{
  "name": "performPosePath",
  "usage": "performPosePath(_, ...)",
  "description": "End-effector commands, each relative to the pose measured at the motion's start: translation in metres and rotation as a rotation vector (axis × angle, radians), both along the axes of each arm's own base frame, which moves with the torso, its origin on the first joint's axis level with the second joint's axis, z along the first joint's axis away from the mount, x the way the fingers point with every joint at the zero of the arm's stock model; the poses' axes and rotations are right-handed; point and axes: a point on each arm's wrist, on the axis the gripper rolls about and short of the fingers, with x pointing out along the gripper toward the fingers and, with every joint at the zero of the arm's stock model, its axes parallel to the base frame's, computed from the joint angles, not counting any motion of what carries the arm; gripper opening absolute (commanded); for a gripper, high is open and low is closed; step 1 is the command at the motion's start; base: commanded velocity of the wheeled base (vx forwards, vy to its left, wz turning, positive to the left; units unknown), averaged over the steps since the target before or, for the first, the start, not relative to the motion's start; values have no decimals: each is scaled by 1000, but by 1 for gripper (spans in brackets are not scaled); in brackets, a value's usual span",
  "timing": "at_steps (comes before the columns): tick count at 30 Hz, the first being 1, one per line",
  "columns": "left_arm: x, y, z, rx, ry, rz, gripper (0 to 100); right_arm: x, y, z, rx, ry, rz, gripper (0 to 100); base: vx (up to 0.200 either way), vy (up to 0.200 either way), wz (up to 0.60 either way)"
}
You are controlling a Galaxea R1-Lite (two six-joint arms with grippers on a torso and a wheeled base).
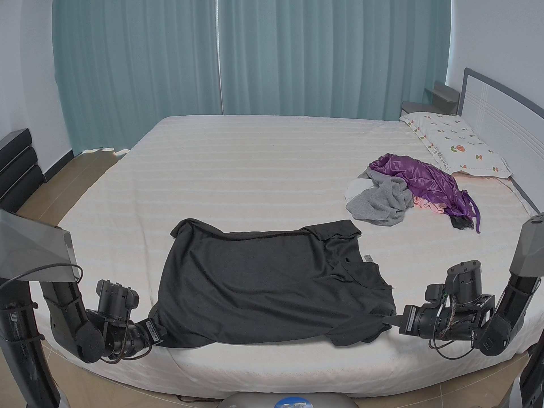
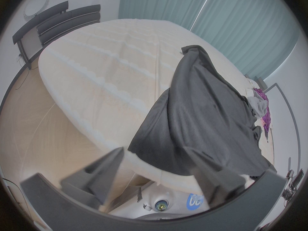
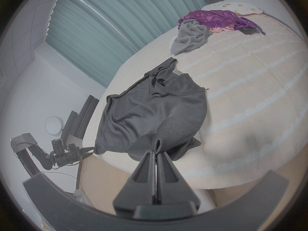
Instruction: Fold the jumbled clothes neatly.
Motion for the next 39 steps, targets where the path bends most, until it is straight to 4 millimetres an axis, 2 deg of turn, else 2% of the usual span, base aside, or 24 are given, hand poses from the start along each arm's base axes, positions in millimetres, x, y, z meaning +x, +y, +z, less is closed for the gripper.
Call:
performPosePath(1, 5, -2, -11, 2, 9, 4, 0, -5, -1, 4, 2, -6, 2, 0, 0, 0, 0)
performPosePath(8, -2, -1, -15, 27, 39, 15, 0, -7, -2, 3, -3, 2, 1, 0, 0, 0, 0)
performPosePath(15, -12, 6, 8, 102, -19, 10, 0, -9, -3, 15, 9, -38, -2, 0, 0, 0, 0)
performPosePath(20, -14, 9, 16, 111, -36, 20, 0, -10, -4, 19, 13, -51, -3, 0, 0, 0, 0)
performPosePath(21, -15, 14, 23, 119, -44, 26, 0, -11, -5, 21, 9, -40, -5, 0, 0, 0, 0)
performPosePath(29, -20, 17, 31, 134, -21, 19, 0, -16, -5, 23, -2, -25, 2, 0, 0, 0, 0)
performPosePath(34, -18, 16, 29, 120, -19, 13, 0, -17, -5, 21, -13, 4, 8, 0, 0, 0, 0)
performPosePath(35, -18, 16, 28, 113, -15, 12, 0, -18, -5, 19, -15, 11, 8, 100, 0, 0, 0)
performPosePath(39, -14, 15, 25, 73, -10, -7, 0, -15, -5, 16, -17, 22, 10, 100, 0, 0, 0)
